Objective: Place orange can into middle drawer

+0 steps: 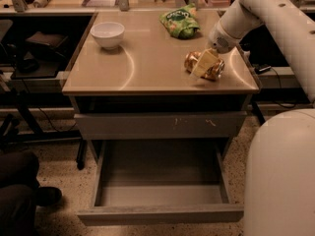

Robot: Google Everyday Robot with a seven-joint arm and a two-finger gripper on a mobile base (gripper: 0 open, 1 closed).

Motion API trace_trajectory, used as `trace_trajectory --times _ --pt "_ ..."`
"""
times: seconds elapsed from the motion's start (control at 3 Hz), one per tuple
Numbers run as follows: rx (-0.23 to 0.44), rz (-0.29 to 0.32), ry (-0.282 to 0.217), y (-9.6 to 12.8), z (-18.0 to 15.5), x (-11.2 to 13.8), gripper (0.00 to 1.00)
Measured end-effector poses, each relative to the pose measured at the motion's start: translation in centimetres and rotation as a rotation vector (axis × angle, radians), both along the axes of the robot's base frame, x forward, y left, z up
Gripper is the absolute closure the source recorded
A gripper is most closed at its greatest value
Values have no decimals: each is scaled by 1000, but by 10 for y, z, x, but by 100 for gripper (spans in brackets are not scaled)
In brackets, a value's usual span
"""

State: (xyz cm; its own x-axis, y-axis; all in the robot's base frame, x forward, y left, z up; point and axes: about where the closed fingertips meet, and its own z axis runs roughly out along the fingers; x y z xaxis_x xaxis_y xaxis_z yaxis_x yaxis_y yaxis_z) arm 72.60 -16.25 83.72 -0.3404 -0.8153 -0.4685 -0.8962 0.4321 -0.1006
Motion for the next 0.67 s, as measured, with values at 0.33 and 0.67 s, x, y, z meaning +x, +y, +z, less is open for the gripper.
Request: trace_trajectory --times 0.33,0.67 --pt "0 0 0 0 0 0 42" --pt "0 0 0 0 0 0 66"
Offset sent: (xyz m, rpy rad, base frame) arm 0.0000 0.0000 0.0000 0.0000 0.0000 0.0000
